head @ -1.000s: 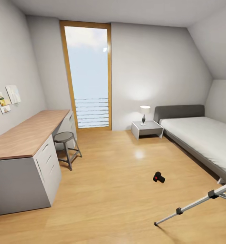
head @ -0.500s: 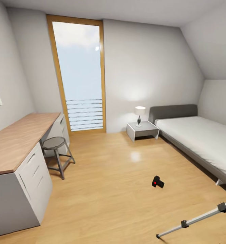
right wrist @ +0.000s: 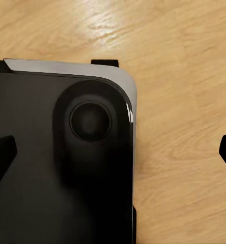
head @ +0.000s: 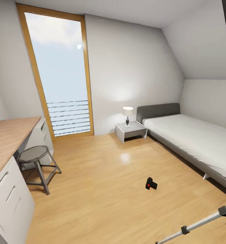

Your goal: Attach the digital camera to the camera tripod in the bedroom.

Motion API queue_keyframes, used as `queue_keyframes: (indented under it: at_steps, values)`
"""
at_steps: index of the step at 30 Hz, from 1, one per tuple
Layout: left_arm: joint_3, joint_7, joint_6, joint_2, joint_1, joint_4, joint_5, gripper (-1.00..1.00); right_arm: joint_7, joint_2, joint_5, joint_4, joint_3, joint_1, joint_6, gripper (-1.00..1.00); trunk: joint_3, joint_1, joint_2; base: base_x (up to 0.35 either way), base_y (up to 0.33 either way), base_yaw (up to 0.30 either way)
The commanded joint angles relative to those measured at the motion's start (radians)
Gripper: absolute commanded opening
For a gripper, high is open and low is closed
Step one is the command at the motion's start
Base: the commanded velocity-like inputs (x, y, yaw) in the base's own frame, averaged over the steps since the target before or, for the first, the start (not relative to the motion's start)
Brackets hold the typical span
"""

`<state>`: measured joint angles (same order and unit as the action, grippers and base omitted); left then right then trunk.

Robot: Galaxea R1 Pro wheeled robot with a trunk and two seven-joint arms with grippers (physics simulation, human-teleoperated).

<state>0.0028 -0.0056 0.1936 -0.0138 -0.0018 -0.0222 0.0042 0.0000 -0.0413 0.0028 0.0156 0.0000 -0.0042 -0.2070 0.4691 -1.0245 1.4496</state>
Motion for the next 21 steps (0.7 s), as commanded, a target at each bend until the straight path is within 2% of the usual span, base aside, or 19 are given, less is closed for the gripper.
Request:
queue_keyframes:
  at_steps: [1,7,21]
  values:
    - [0.0,-0.001,0.006,0.0,0.0,-0.002,0.0,1.0,0.0,0.0,0.0,0.0,0.0,0.0,-0.003,1.0,0.001,-0.001,0.0,0.306,0.163,-0.198]
    - [0.0,-0.001,0.006,0.0,0.0,-0.002,0.0,1.0,0.0,0.0,0.0,0.0,0.0,0.0,-0.003,1.0,0.001,-0.001,0.0,0.308,0.161,-0.08]
    - [0.0,0.001,0.004,0.001,0.0,-0.002,0.0,1.0,0.0,0.0,0.0,0.0,0.0,0.0,-0.003,1.0,0.001,-0.001,0.0,0.314,0.162,-0.006]
